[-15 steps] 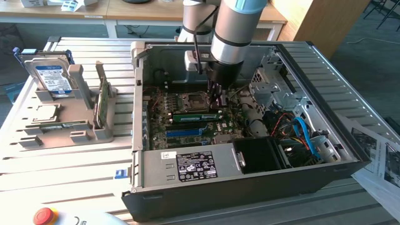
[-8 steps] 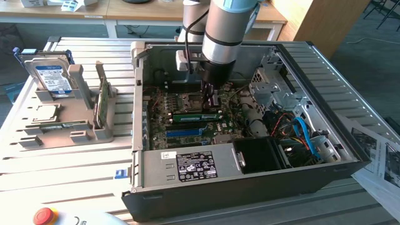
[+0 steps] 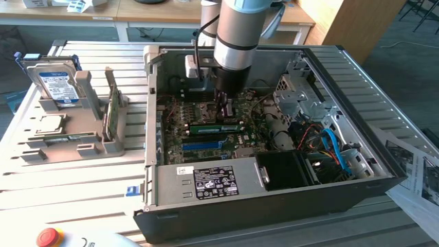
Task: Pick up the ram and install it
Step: 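Press down the ram until it locks into place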
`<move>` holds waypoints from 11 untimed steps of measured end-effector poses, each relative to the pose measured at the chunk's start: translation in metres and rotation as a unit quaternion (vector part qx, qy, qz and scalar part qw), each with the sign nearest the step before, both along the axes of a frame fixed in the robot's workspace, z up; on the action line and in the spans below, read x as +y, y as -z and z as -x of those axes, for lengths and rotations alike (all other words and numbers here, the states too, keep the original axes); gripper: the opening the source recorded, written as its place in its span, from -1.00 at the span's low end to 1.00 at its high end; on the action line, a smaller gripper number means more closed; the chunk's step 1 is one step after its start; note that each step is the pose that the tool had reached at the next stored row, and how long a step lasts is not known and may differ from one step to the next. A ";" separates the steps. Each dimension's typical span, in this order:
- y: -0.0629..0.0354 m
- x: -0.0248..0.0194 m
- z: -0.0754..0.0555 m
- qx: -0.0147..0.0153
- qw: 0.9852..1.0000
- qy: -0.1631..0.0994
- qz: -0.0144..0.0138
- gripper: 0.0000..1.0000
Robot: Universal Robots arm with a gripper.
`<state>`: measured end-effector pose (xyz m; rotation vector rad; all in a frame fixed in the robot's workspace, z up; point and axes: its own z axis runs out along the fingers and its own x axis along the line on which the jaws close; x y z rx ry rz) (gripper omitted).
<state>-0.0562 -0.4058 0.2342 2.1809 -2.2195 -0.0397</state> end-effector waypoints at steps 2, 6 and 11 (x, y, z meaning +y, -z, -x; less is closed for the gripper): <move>0.0000 0.0001 0.003 0.000 1.000 0.000 0.000 -0.80; 0.0000 0.0001 0.007 0.000 1.000 0.000 0.000 -0.80; -0.0001 -0.0008 0.007 0.000 1.000 0.000 0.000 -0.80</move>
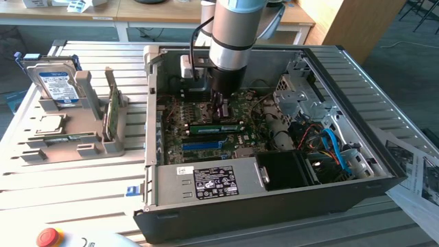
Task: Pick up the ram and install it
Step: 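Press down the ram until it locks into place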
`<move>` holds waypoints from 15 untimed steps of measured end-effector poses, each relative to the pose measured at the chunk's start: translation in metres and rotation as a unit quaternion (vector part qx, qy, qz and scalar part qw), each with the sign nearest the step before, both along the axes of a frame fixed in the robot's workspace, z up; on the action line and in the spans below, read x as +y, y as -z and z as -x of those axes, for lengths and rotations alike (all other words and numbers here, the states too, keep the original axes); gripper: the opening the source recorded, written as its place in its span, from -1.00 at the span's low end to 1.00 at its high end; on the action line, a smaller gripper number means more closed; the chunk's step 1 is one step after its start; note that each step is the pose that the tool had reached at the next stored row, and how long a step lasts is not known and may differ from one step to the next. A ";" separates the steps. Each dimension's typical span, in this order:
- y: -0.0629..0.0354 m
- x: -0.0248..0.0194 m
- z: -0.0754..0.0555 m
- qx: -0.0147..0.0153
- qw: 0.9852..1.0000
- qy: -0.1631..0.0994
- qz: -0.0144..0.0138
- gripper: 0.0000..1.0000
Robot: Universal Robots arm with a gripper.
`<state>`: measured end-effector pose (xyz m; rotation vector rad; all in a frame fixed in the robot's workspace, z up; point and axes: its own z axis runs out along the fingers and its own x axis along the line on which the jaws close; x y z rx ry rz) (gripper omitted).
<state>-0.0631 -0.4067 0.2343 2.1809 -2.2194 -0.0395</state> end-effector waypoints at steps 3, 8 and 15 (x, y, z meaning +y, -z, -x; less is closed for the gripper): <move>0.0001 -0.0021 0.000 0.000 1.000 0.000 0.000 -0.80; 0.0001 -0.0030 0.000 0.000 1.000 0.000 0.000 -0.80; 0.0032 -0.0031 0.000 0.000 1.000 0.000 0.000 -0.80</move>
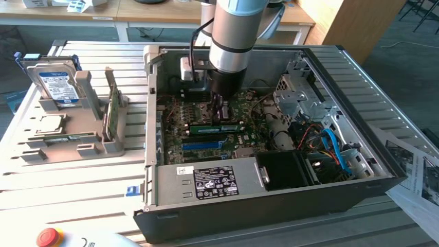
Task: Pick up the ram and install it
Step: 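Press down the ram until it locks into place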
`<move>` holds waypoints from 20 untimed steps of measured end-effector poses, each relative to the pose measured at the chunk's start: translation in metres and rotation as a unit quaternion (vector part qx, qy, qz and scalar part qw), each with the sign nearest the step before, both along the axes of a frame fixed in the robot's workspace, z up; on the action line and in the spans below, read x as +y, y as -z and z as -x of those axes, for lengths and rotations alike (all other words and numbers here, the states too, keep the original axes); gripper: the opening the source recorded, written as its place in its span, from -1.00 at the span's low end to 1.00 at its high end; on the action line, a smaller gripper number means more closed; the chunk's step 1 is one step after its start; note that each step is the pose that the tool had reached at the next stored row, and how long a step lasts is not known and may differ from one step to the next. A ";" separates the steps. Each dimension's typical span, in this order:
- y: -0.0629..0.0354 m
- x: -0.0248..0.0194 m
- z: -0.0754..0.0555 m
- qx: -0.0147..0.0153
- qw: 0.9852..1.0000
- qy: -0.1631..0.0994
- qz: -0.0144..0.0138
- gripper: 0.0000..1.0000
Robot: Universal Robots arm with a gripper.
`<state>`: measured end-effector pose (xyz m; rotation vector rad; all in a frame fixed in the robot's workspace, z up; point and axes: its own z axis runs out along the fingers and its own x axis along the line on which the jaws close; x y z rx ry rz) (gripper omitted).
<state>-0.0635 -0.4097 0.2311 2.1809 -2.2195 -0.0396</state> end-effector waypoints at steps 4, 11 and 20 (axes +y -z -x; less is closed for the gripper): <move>0.0014 0.0000 0.000 0.000 1.000 0.000 0.000 -0.80; 0.0023 0.0000 0.000 0.000 1.000 0.000 0.000 -0.80; 0.0036 0.0000 0.000 0.000 1.000 0.000 0.000 -0.80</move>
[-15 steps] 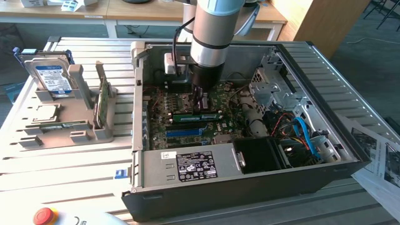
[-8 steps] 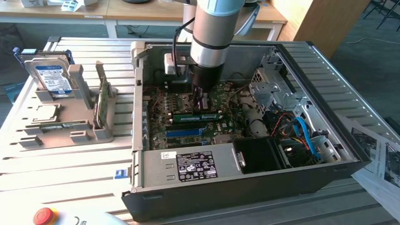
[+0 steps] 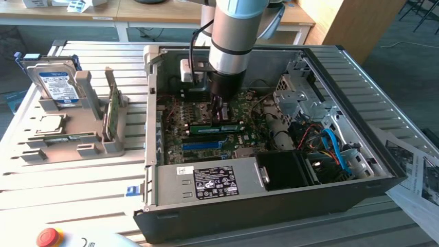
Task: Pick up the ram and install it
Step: 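Press down the ram until it locks into place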
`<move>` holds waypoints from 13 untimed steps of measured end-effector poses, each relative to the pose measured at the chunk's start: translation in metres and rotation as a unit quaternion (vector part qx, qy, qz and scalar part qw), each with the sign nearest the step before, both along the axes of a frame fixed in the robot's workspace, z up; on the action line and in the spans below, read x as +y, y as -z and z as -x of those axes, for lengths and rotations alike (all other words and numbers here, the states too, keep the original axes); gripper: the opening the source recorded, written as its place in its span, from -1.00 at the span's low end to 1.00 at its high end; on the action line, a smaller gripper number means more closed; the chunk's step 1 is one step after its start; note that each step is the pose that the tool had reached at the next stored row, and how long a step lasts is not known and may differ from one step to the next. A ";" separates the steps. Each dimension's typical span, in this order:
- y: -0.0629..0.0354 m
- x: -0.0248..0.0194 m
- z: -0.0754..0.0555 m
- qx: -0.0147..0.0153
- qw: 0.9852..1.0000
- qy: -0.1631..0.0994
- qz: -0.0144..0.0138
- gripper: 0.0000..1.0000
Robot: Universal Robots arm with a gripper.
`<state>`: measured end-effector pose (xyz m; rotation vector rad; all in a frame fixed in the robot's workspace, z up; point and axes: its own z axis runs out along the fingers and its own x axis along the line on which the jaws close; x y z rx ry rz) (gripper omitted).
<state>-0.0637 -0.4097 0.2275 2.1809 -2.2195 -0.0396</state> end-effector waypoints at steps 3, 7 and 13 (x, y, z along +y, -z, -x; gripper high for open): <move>0.0005 0.0000 0.000 0.000 1.000 0.000 0.000 -0.80; 0.0007 0.0000 0.000 0.000 1.000 0.000 0.000 -0.80; 0.0010 0.0000 0.000 0.000 1.000 0.000 0.000 -0.80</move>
